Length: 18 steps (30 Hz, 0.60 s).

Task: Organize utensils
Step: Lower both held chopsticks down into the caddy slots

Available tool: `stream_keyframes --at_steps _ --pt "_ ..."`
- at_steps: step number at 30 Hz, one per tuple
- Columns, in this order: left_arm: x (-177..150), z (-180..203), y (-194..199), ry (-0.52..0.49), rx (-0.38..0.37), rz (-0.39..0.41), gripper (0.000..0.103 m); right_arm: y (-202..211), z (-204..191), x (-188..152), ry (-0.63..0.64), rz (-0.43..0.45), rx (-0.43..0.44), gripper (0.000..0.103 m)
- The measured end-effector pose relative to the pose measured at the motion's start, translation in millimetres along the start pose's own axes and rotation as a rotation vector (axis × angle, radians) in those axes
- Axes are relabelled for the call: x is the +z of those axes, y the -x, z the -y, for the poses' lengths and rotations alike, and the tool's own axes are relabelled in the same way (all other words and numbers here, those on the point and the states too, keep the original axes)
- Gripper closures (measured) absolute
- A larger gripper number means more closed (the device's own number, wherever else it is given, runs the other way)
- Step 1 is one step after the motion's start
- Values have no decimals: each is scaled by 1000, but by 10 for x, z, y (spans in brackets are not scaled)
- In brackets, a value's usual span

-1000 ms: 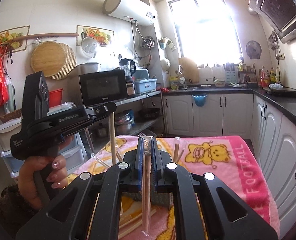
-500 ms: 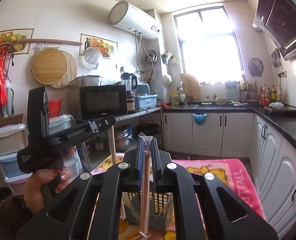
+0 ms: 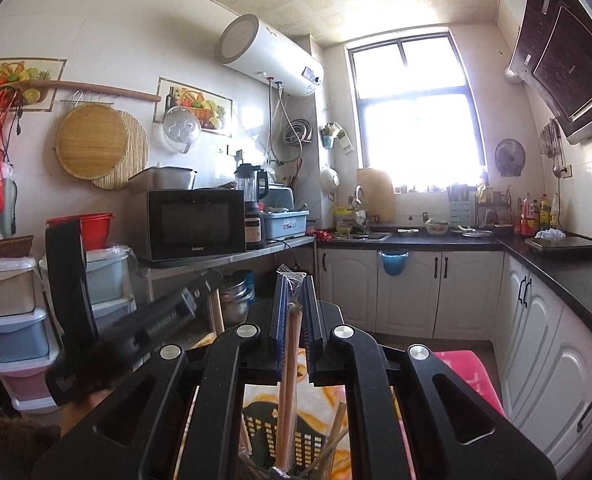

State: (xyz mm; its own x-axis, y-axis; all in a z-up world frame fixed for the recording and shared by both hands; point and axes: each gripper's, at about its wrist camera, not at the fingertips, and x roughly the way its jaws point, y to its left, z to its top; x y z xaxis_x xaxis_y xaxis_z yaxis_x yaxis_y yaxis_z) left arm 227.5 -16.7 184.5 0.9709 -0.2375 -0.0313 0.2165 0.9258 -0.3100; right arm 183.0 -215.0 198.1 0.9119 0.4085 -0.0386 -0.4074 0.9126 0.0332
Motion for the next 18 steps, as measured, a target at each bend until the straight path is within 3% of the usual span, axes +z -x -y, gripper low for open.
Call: stream_keyframes --at_steps 18 --pt "-411 -25 -237 -67 77 15 96 -422 153 -184 -38 -34 -15 95"
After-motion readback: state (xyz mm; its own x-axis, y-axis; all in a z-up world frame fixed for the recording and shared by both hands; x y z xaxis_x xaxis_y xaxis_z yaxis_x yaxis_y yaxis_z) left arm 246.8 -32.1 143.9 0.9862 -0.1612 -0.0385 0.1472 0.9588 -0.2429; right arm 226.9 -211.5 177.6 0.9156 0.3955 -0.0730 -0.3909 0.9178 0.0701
